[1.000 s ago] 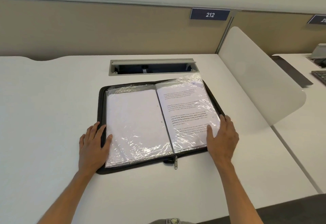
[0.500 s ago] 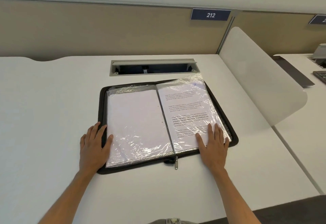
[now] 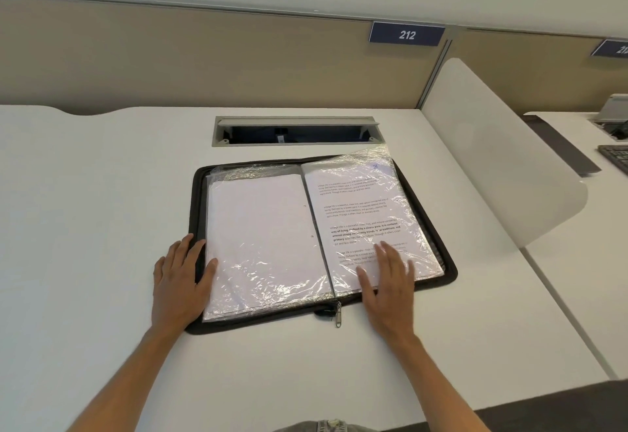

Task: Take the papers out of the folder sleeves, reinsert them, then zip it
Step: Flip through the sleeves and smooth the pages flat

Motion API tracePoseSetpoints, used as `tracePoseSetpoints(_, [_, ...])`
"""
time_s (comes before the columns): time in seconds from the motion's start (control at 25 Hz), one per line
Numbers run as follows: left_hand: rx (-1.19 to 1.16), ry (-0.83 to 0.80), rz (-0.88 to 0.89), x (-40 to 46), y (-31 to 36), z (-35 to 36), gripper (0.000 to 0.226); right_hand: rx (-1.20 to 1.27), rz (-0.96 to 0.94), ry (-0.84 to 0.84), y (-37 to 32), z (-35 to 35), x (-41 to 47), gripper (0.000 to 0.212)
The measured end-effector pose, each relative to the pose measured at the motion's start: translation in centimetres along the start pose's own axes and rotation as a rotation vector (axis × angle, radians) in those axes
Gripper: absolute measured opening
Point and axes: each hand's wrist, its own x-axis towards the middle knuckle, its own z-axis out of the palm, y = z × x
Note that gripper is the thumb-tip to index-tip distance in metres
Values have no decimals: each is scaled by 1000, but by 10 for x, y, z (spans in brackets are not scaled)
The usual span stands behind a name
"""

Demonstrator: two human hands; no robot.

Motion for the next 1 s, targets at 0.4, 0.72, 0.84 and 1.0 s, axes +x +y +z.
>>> tracePoseSetpoints(0.4, [4, -3, 6, 0, 2, -2, 64, 179, -451, -497, -132, 43, 11, 47])
tracePoseSetpoints(0.72, [-8, -12, 3, 1, 4, -3, 61, 69, -315, -757, -181, 68, 1, 72])
tracePoseSetpoints(0.84, [-42, 0, 5, 0, 5, -5, 60, 171, -277, -701, -180, 66, 4, 51])
tracePoseSetpoints(1.0, [-38, -3, -1, -1, 4, -5, 57, 635, 102, -605, -180, 52, 12, 34])
